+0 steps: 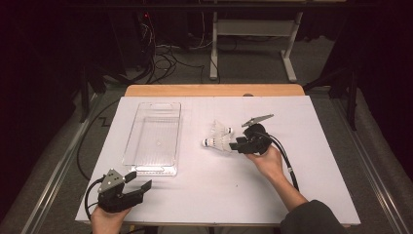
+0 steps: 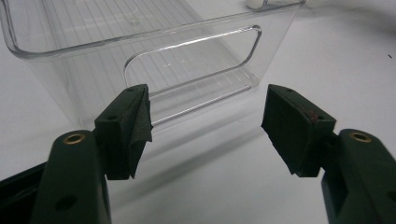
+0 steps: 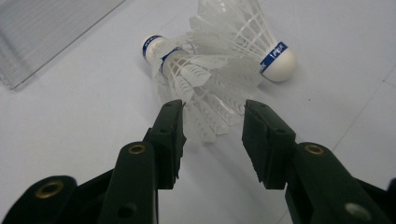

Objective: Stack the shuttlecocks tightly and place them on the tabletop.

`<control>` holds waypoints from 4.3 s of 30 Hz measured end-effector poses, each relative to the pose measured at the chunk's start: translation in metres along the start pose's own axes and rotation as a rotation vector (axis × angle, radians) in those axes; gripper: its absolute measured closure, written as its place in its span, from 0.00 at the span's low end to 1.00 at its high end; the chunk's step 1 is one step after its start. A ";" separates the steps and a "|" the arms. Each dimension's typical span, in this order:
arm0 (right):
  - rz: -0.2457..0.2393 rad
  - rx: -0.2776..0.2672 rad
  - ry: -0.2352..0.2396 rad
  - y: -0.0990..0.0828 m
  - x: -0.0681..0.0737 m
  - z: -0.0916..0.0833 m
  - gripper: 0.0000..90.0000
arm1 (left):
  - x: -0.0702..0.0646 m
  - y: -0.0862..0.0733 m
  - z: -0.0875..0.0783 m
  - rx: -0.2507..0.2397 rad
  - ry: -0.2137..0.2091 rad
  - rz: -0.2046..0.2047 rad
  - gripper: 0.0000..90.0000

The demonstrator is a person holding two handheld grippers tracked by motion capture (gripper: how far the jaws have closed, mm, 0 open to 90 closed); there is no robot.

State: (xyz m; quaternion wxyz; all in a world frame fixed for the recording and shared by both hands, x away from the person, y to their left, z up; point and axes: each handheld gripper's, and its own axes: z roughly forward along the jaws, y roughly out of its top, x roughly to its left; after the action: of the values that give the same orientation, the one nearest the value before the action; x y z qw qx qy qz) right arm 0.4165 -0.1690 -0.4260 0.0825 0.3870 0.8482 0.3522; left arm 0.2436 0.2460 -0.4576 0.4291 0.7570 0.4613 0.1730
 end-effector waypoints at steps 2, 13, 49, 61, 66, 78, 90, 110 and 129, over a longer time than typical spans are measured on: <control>0.002 -0.002 -0.005 0.000 -0.001 -0.002 0.66 | 0.000 0.000 0.000 0.001 0.000 0.000 0.37; 0.003 -0.003 -0.007 0.000 -0.001 -0.004 0.66 | 0.000 0.000 0.000 0.000 0.001 0.001 0.37; 0.024 -0.008 -0.058 0.034 -0.008 -0.010 0.64 | 0.001 0.000 -0.002 -0.004 -0.002 0.001 0.37; 0.064 0.011 -0.066 0.048 -0.014 0.001 0.60 | 0.001 0.001 -0.002 -0.009 -0.002 0.003 0.37; 0.062 0.011 -0.074 0.055 -0.012 0.003 0.60 | 0.002 0.001 -0.001 -0.009 -0.003 0.001 0.37; 0.050 0.056 -0.088 0.074 -0.005 0.016 0.59 | 0.003 0.001 -0.001 -0.008 -0.005 -0.002 0.37; 0.040 0.111 -0.113 0.090 0.003 0.032 0.58 | 0.004 0.002 -0.002 -0.012 -0.007 -0.002 0.37; 0.047 0.182 -0.164 0.106 0.013 0.054 0.57 | 0.005 0.001 -0.003 -0.012 -0.016 -0.012 0.37; 0.040 0.239 -0.220 0.108 0.017 0.066 0.62 | 0.004 0.001 -0.003 -0.013 -0.017 -0.014 0.37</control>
State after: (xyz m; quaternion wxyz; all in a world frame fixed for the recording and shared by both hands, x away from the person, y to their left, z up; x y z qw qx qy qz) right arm 0.4970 -0.0728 -0.4007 0.1213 0.4472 0.8620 0.2056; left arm 0.2442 0.2507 -0.4562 0.4393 0.7524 0.4618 0.1665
